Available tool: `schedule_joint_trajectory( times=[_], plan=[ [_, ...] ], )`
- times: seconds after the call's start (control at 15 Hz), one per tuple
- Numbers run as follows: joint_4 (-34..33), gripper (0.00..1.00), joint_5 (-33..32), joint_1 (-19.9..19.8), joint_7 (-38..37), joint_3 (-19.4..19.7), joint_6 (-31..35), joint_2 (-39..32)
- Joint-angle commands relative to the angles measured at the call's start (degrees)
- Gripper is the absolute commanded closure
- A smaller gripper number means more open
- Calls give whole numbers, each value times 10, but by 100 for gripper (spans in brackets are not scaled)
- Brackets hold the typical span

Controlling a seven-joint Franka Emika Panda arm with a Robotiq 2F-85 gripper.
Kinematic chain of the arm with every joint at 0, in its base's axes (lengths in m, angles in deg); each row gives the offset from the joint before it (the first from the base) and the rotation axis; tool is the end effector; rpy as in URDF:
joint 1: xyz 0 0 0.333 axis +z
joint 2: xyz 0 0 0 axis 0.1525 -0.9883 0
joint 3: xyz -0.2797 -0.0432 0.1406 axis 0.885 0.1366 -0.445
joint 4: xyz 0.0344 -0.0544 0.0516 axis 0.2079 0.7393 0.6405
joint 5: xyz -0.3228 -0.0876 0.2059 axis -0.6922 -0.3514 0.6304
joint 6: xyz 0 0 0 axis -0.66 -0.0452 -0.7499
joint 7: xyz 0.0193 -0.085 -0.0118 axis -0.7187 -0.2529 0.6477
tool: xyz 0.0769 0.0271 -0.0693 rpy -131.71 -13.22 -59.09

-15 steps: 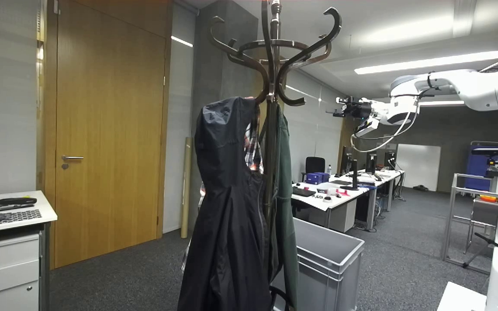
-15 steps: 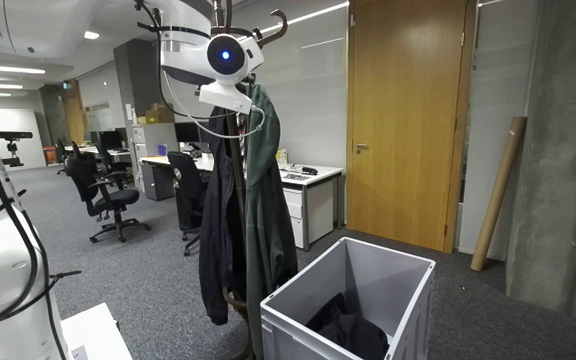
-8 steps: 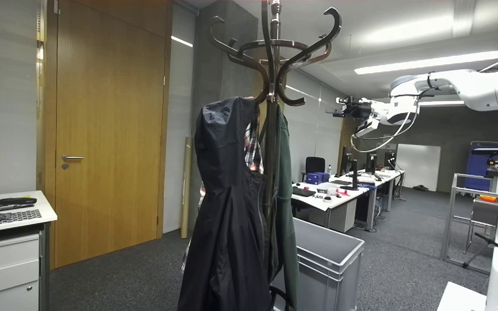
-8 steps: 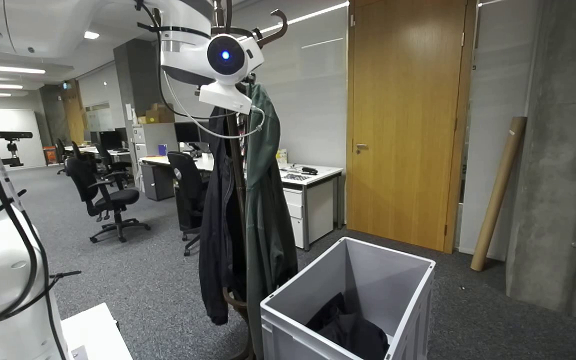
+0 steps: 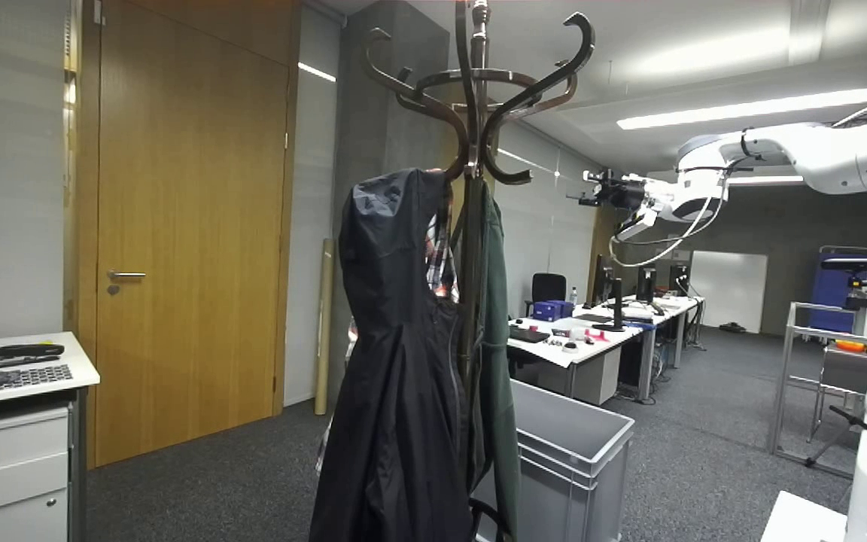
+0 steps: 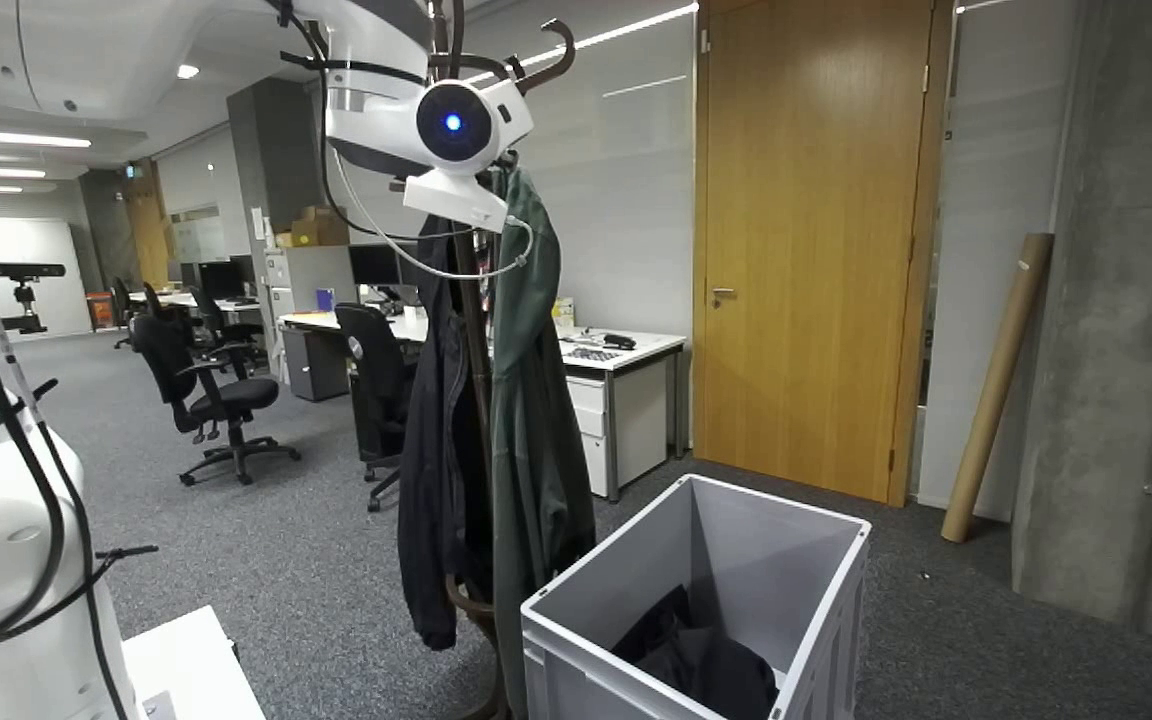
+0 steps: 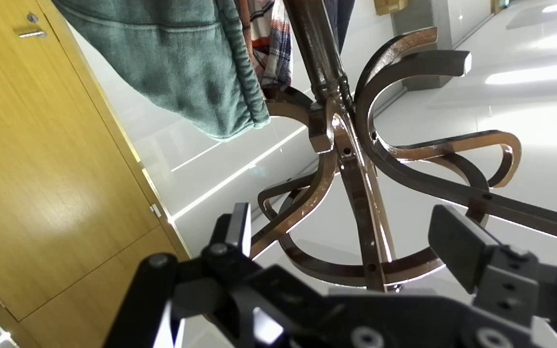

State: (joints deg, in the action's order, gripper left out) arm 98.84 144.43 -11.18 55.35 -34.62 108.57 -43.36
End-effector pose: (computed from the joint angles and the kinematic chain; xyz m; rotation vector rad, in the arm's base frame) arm 0.4825 -0.0701 0.6712 -1.6273 -0.4903 -1.4949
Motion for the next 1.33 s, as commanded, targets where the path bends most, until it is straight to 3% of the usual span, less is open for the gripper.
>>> schedule_joint_trajectory(
  times=[0.0,0.47,1.27],
  plan=[
    [-10,0,48,-17,39,-7,-30,-10],
    [-13,0,101,-28,74,-7,-68,-16],
    [-15,0,135,-39,102,-8,-103,-26]
  ],
)
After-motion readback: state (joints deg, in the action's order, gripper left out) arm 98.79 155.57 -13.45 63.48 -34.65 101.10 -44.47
